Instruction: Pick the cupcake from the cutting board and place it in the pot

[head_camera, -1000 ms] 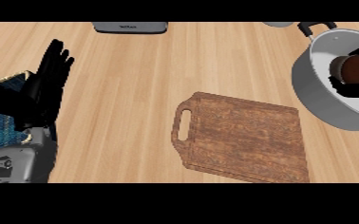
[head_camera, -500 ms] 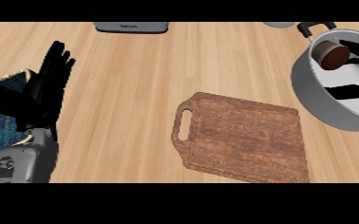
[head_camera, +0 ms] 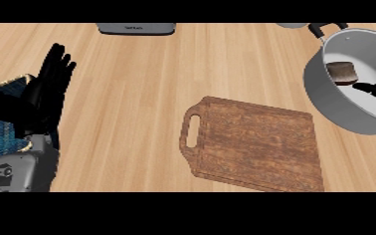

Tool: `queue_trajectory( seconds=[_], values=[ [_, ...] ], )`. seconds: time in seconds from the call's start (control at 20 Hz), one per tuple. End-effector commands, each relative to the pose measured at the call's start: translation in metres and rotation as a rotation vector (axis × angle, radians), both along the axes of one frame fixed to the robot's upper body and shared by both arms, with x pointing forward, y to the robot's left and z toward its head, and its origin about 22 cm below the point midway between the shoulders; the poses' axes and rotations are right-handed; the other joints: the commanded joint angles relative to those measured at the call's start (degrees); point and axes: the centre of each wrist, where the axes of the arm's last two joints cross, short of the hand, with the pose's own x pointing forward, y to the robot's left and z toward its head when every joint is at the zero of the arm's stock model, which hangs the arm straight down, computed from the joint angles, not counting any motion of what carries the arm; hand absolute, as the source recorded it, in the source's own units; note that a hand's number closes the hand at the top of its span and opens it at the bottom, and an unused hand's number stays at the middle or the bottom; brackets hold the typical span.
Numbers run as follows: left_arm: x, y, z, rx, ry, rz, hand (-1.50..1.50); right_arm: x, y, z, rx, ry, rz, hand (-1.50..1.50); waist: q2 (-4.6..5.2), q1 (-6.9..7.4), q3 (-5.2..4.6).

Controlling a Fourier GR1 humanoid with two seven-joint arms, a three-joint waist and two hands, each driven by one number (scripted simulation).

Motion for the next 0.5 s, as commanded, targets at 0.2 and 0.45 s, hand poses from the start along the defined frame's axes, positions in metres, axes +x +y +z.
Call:
queue_trajectory(
  seconds=[0.2, 0.45],
  values=[
    [0.000, 0.002, 0.018, 0.014, 0.009, 0.001, 0.00, -0.068, -0.078, 0.018, 0.110, -0.034, -0.019, -1.50, 0.10, -0.03, 0.20],
    [0.007, -0.011, 0.014, -0.019, -0.007, -0.021, 0.00, -0.078, -0.090, 0.026, 0.147, -0.046, 0.009, -1.50, 0.42, 0.37, 0.28]
  ],
)
